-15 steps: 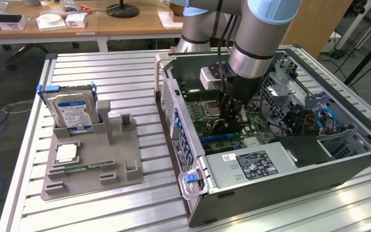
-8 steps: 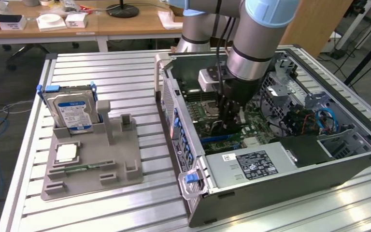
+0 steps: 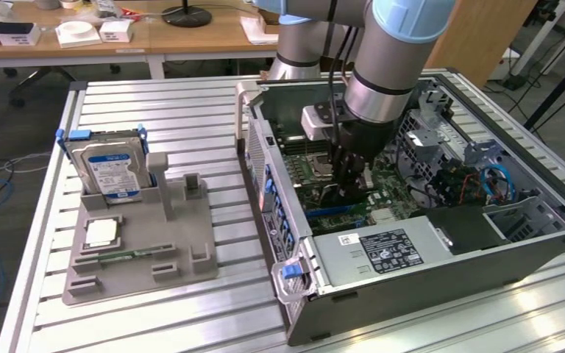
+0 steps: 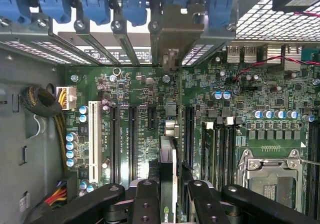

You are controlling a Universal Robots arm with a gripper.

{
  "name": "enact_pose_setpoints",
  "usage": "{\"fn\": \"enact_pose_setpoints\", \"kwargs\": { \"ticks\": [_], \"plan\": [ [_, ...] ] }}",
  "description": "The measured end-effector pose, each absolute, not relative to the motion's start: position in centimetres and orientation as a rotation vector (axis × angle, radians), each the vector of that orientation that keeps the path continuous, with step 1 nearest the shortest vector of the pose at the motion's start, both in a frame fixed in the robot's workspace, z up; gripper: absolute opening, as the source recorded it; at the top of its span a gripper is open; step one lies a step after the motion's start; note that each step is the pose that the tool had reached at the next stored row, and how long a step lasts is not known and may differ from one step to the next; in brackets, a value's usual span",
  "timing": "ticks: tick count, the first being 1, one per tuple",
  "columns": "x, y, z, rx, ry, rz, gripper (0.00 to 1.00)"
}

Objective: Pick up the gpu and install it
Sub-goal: 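Insert the gpu into the slot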

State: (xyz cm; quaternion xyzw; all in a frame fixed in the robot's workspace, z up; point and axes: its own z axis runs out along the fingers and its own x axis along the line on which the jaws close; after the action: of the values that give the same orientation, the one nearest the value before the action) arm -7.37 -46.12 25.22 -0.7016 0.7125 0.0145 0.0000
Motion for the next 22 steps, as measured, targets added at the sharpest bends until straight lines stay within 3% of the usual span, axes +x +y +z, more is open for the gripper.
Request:
{"fn": "enact_pose_setpoints", "kwargs": {
  "ticks": [22],
  "plan": [
    [-7.21,-46.13,24.57,-2.204,2.239,0.046,0.27]
  ]
}}
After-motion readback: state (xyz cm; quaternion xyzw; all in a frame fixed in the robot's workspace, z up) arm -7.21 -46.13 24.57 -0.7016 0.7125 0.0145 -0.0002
